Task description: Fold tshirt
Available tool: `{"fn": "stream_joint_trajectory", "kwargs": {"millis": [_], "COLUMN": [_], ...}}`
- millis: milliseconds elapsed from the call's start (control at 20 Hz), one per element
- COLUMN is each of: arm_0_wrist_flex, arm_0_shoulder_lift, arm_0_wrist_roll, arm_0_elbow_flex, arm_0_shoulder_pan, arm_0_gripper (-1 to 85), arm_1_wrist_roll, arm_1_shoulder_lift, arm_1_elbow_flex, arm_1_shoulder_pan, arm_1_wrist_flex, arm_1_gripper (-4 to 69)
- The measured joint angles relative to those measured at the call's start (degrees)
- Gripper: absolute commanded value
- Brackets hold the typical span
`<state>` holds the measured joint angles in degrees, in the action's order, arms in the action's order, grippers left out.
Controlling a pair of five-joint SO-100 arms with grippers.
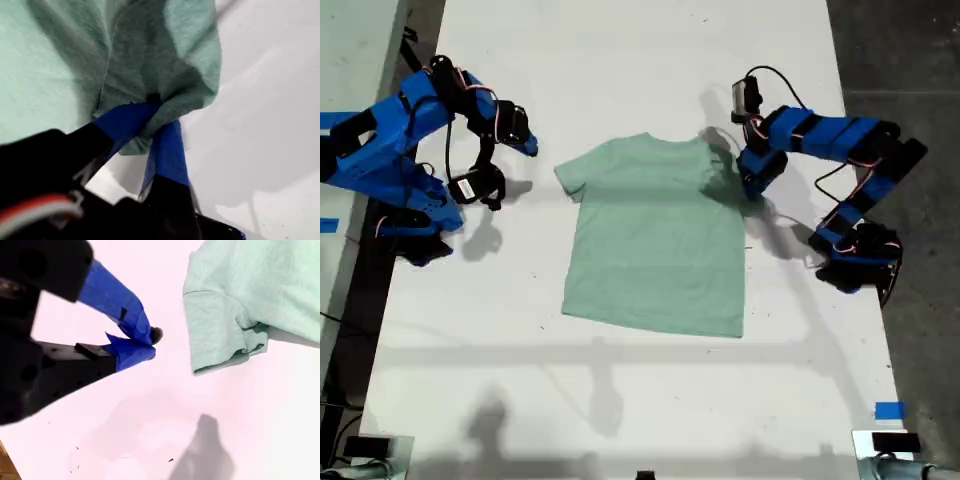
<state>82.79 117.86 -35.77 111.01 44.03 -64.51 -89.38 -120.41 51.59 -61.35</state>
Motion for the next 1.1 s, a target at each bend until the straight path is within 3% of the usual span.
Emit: {"fn": "stream_joint_trajectory", "kwargs": {"millis": [200, 400, 500, 700, 950, 1000, 1050, 1100], "arm_0_wrist_flex": [0.0, 0.0, 0.0, 0.0, 0.0, 0.0, 0.0, 0.0], "arm_0_shoulder_lift": [0.0, 0.0, 0.0, 0.0, 0.0, 0.0, 0.0, 0.0], "arm_0_wrist_roll": [0.7, 0.7, 0.7, 1.1, 1.4, 1.4, 1.5, 1.5], "arm_0_elbow_flex": [0.0, 0.0, 0.0, 0.0, 0.0, 0.0, 0.0, 0.0], "arm_0_shoulder_pan": [-0.8, -0.9, -0.9, -1.2, -1.6, -1.7, -1.8, -1.8], "arm_0_gripper": [0.1, 0.1, 0.1, 0.1, 0.1, 0.1, 0.6, 1.5], "arm_1_wrist_roll": [0.1, 2.4, 4.4, 10.1, 15.3, 15.6, 16.2, 16.3], "arm_1_shoulder_lift": [-6.0, -14.3, -13.1, -0.9, 22.9, 27.5, 32.2, 35.9], "arm_1_elbow_flex": [3.3, 20.6, 26.0, 33.5, 60.4, 64.4, 67.1, 68.4], "arm_1_shoulder_pan": [-0.7, -6.4, -9.8, -16.1, -24.2, -25.0, -25.4, -25.5], "arm_1_wrist_flex": [-9.2, -26.9, -28.0, -23.7, -21.9, -20.7, -18.8, -16.8], "arm_1_gripper": [-1.6, -1.6, -1.6, -1.6, -1.5, 5.9, 28.8, 35.7]}}
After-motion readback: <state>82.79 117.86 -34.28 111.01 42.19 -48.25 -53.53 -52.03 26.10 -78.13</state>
